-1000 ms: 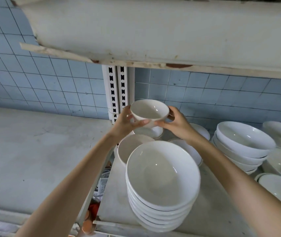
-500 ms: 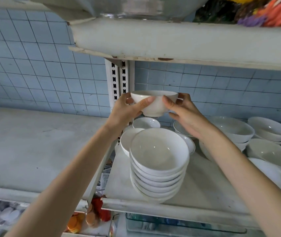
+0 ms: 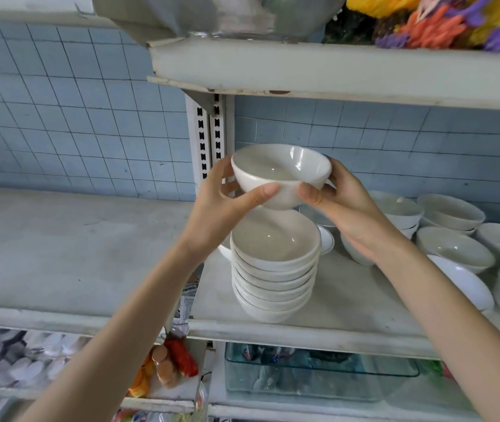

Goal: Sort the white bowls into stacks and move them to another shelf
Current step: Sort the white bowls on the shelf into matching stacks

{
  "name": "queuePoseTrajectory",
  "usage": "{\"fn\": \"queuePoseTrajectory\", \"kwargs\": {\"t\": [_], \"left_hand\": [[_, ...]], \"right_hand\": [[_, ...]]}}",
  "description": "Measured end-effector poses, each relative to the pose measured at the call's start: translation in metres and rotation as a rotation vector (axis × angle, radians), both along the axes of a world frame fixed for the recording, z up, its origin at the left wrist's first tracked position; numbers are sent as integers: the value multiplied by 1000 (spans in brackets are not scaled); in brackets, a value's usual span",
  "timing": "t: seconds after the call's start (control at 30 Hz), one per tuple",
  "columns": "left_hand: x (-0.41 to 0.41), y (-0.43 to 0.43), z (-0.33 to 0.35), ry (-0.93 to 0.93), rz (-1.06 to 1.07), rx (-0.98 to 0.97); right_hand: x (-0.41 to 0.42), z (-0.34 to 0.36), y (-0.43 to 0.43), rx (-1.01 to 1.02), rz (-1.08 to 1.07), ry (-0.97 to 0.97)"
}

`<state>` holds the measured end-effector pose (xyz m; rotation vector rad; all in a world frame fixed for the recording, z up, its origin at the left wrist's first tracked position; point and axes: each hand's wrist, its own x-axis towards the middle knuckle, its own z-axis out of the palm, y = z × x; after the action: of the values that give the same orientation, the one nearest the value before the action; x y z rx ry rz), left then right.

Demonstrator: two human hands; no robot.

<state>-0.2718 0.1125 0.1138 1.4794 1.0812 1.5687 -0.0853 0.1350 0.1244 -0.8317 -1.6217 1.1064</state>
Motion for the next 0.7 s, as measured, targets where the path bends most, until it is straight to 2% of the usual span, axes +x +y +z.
{"fn": "queuePoseTrajectory", "kwargs": {"t": [0.47,0.7], "left_hand": [[-7,-22,-47,164,-64,7],[-13,-23,-64,133,-104,-50]], "right_hand": [[13,-42,-26,75,-87,-200],[9,-53,-28,48,-51,-203]]}}
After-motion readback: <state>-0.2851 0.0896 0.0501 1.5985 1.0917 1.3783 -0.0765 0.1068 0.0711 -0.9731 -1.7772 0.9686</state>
